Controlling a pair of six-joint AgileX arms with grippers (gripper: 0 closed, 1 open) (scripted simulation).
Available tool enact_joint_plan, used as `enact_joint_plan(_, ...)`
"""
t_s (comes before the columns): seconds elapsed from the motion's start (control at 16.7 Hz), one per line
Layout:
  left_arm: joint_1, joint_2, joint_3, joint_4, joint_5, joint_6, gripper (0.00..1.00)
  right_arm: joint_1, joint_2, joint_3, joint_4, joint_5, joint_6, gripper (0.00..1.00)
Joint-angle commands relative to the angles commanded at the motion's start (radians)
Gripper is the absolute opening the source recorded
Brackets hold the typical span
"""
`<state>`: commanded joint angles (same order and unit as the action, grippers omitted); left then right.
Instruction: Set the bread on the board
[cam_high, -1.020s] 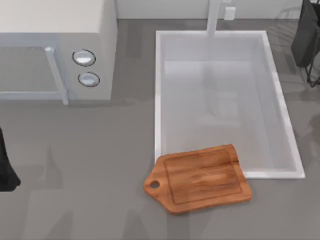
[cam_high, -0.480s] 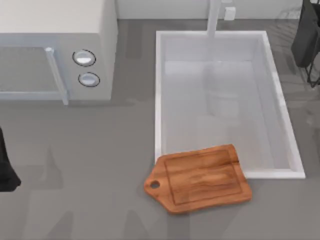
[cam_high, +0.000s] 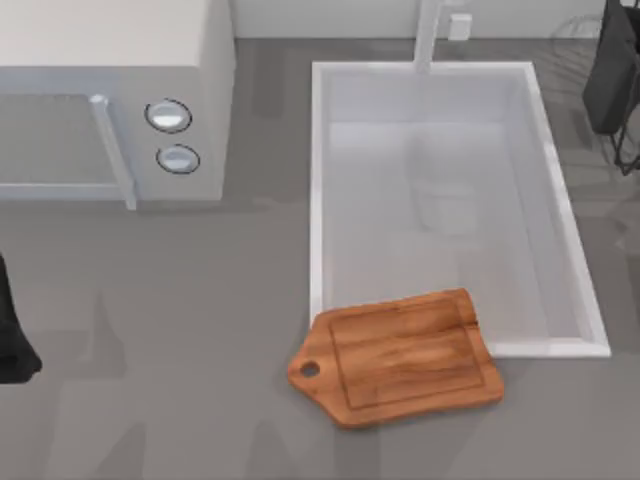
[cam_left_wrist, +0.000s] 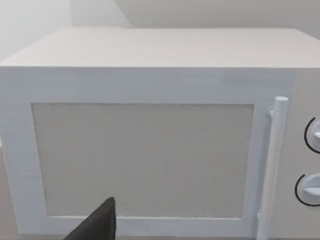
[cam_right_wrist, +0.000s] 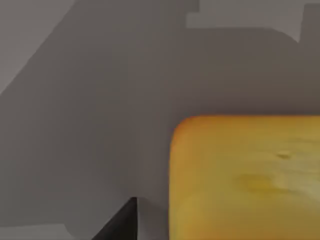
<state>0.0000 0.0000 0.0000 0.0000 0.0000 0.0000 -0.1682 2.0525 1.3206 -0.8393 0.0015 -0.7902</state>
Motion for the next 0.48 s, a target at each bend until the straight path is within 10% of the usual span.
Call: enact_joint_plan(0.48,0.000,0.000,0.000,0.000,0.000,0.000,1.00,0.000,0.000,0.000,0.000,0.000,0.000,0.10)
